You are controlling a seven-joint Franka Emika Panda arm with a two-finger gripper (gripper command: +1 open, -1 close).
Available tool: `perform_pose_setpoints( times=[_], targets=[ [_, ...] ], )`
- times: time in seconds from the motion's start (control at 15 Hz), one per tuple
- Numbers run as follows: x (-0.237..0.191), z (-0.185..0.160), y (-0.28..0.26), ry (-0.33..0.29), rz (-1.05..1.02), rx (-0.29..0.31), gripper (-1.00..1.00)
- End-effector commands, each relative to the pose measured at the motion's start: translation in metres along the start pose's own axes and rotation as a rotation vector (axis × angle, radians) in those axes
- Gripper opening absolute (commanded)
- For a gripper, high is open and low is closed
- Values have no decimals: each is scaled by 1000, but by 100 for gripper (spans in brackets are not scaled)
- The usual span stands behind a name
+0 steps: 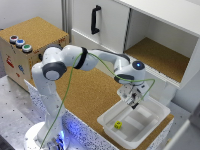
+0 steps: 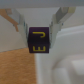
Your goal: Put the purple object on the table
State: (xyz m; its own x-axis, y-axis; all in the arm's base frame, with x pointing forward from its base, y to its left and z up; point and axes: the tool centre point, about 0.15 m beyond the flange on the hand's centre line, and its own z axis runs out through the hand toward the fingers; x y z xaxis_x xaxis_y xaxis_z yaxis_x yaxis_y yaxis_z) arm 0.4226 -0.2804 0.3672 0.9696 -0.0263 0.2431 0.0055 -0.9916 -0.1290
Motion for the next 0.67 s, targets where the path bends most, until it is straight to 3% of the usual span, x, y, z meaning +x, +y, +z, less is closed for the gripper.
perform_pose_setpoints(
  times=[0.0, 0.27, 0.6],
  targets=[
    [-28, 20, -88, -85, -140, -93, -100],
    [-62, 62, -120, -180, -129, -108, -100],
    [-86, 103, -147, -230, -124, -80, -100]
  ],
)
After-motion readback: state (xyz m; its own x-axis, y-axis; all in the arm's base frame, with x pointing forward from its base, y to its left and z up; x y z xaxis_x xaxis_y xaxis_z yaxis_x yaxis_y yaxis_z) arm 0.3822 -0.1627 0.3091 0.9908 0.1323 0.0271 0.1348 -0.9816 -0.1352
